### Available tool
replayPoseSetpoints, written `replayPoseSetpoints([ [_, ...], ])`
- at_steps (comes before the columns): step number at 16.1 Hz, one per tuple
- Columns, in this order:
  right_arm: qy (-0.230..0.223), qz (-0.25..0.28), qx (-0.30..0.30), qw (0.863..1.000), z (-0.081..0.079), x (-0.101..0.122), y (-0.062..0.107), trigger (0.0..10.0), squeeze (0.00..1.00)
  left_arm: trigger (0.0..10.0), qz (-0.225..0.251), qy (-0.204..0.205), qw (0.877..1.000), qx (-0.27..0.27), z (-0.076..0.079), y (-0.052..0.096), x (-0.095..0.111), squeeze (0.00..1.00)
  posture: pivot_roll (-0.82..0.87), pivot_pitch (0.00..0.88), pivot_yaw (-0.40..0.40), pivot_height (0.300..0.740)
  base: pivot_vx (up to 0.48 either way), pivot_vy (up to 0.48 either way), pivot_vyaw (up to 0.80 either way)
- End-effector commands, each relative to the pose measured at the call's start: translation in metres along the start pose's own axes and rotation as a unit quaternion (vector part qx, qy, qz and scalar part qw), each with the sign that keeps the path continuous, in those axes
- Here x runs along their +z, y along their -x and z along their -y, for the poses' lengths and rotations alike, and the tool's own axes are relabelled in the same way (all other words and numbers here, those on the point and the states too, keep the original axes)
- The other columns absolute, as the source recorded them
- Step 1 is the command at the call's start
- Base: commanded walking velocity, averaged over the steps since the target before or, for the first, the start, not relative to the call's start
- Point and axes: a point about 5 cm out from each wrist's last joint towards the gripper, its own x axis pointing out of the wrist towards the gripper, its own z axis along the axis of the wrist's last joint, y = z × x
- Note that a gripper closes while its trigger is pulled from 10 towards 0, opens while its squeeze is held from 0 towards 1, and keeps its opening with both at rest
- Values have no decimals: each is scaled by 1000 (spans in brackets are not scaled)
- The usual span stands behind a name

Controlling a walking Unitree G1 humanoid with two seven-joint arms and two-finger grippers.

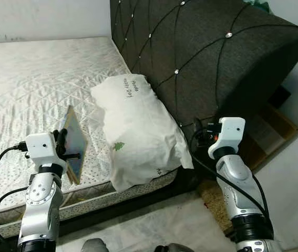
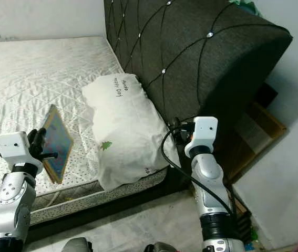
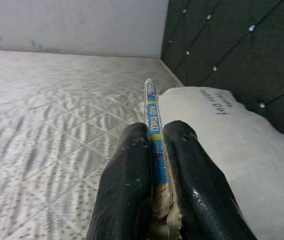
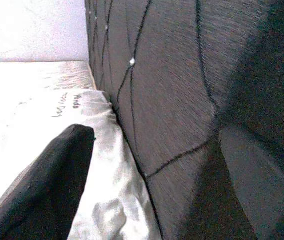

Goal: Clean up the room

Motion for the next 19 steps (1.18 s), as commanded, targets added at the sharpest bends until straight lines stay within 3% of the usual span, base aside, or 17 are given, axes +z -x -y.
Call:
replayPoseSetpoints([
  [1, 3, 9, 2, 1000, 1, 4, 0, 10000, 0, 10000, 37, 2, 999, -19, 5, -3, 15, 0, 63, 57, -70, 740, 0, 0, 675],
  [5, 1, 7, 1, 1000, 1, 4, -1, 10000, 0, 10000, 37, 6, 999, -28, 6, -4, 16, 0, 62, 54, -69, 740, 324, 0, 711],
  [14, 2, 5, -5, 1000, 4, 4, -3, 10000, 0, 10000, 37, 7, 999, -37, 8, -6, 17, 0, 62, 53, -70, 740, 364, 0, 0],
  [19, 3, 3, -7, 1000, 5, 3, -2, 10000, 0, 10000, 23, -5, 1000, -20, 9, -6, 13, 0, 62, 60, -71, 740, 0, 0, 0],
])
